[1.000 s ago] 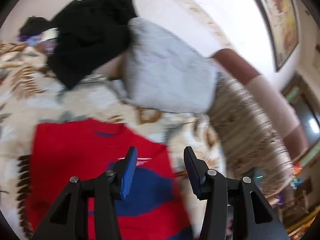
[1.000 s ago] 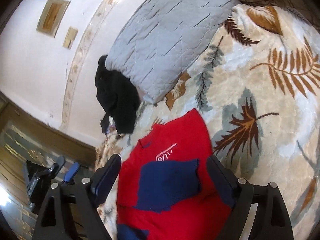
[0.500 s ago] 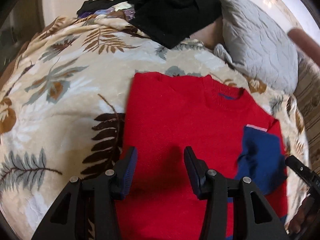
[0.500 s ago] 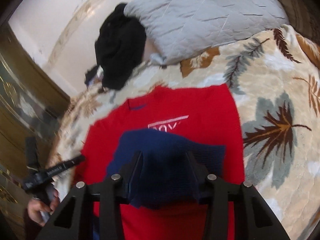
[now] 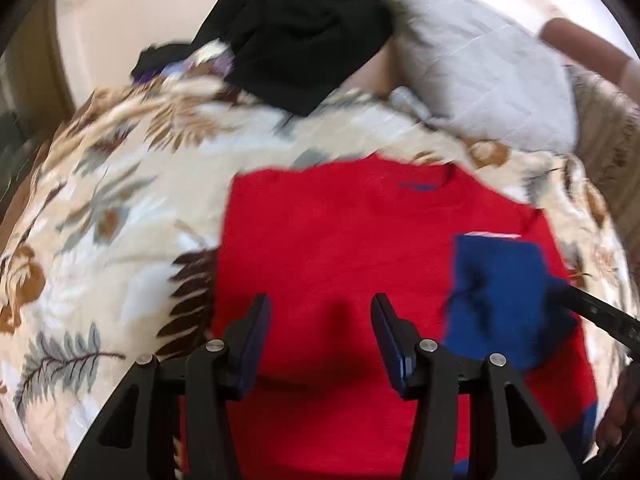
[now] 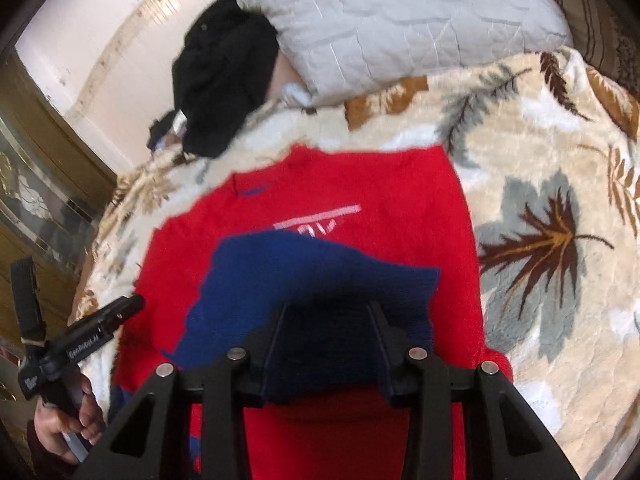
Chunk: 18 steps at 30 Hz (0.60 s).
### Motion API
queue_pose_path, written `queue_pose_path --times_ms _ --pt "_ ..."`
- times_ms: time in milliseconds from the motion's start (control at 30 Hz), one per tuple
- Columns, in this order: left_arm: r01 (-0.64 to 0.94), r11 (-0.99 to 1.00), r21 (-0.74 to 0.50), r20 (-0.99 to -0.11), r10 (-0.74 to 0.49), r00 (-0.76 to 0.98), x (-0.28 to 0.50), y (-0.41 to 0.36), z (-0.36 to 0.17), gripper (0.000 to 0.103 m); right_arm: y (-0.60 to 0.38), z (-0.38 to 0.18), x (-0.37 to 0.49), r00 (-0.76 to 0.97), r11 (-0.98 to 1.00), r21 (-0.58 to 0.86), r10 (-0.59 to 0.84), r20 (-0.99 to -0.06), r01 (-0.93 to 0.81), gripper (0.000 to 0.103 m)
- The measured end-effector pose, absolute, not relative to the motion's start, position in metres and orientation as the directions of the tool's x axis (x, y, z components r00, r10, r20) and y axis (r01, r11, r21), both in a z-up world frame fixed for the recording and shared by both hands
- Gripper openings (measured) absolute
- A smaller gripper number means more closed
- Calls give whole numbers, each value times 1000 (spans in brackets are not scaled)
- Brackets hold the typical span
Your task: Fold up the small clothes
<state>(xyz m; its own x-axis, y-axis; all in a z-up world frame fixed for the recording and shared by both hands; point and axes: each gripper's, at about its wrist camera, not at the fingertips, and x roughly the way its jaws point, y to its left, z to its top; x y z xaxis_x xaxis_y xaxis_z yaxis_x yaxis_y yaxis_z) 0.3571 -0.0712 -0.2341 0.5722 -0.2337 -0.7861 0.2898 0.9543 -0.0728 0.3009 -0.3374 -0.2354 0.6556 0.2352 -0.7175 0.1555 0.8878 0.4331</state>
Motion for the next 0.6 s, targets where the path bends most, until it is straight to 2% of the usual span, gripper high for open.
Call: queue_pose_path --times_ms 67,100,233,300,400,500,600 --pt "314 946 -81 -773 -259 579 354 -78 -229 69 -334 -226 299 677 888 439 238 -696 138 43" --pt "321 943 -89 -774 -269 573 355 -80 -230 70 -333 -224 299 682 889 439 241 -691 131 43" --pt "298 951 -85 -835 -232 500 367 -83 -256 70 -328 -228 305 656 890 436 249 -712 135 43" --pt "274 959 -77 -866 -201 459 371 -83 -272 70 -326 -239 311 608 891 425 251 -753 159 44" --pt "297 955 -18 -856 -169 489 360 -89 -268 71 -327 -257 310 533 888 419 265 -803 190 49" --pt "327 945 -12 -846 -184 500 342 -90 -257 71 -326 -247 295 563 893 416 258 -785 171 52" --pt "339 940 -42 -816 -228 531 318 -83 -238 71 -324 -231 267 608 894 432 277 -744 122 62"
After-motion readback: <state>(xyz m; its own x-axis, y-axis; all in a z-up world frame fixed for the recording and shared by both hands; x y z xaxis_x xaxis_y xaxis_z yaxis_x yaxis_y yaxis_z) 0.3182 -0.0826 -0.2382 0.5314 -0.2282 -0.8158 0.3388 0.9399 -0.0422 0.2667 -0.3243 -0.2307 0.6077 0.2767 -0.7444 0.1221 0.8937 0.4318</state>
